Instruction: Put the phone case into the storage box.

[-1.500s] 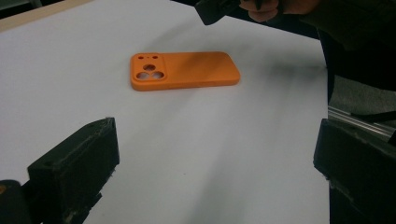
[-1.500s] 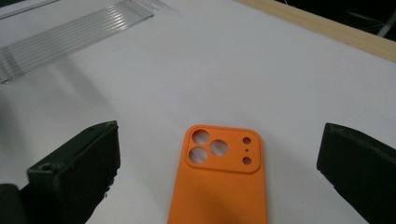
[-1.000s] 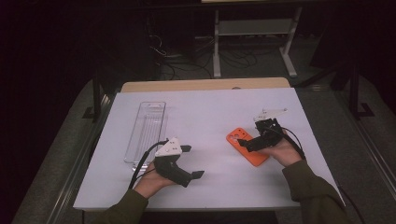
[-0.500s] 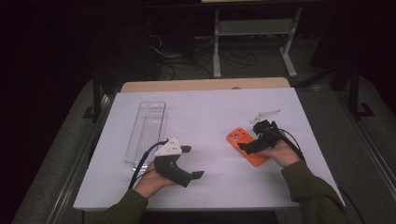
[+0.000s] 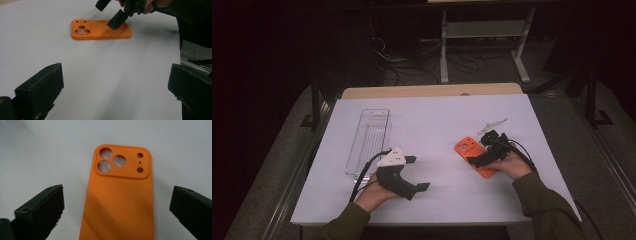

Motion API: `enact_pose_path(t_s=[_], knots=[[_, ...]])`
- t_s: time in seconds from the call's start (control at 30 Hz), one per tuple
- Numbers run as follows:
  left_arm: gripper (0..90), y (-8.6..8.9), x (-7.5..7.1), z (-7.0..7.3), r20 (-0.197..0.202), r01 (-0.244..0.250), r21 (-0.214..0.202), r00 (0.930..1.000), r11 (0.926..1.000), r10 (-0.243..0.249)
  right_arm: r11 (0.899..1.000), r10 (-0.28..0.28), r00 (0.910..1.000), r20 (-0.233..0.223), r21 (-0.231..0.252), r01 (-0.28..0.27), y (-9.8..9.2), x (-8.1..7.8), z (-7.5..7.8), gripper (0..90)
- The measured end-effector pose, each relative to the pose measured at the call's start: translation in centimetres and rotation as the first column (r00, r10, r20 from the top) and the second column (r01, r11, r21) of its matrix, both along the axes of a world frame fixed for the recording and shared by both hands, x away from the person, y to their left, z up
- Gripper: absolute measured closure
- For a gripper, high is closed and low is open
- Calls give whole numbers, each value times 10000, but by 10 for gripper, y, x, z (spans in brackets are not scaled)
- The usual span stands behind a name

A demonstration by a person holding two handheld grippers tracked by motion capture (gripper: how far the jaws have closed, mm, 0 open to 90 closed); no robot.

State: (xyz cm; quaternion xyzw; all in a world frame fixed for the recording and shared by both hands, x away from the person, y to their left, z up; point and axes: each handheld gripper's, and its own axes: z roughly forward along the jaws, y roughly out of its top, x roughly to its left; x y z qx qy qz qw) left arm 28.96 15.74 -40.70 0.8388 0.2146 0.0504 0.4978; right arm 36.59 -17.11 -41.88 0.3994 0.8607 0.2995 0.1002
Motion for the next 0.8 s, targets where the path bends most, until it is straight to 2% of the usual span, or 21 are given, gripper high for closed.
enact_pose_path(t_s=[0.17,0.47,0.8], knots=[[0,0,0,0,-40,-36,-40,10000,10000,36,9997,114,9999,-48,-220,-115,2,1,-4,0],[0,0,-1,0,-91,-47,-37,9999,10000,47,9969,98,9988,-470,-772,-134,3,3,-12,0],[0,1,-1,0,-53,-59,-68,10000,10000,59,9926,245,9973,-691,-1169,-325,3,4,-18,0]])
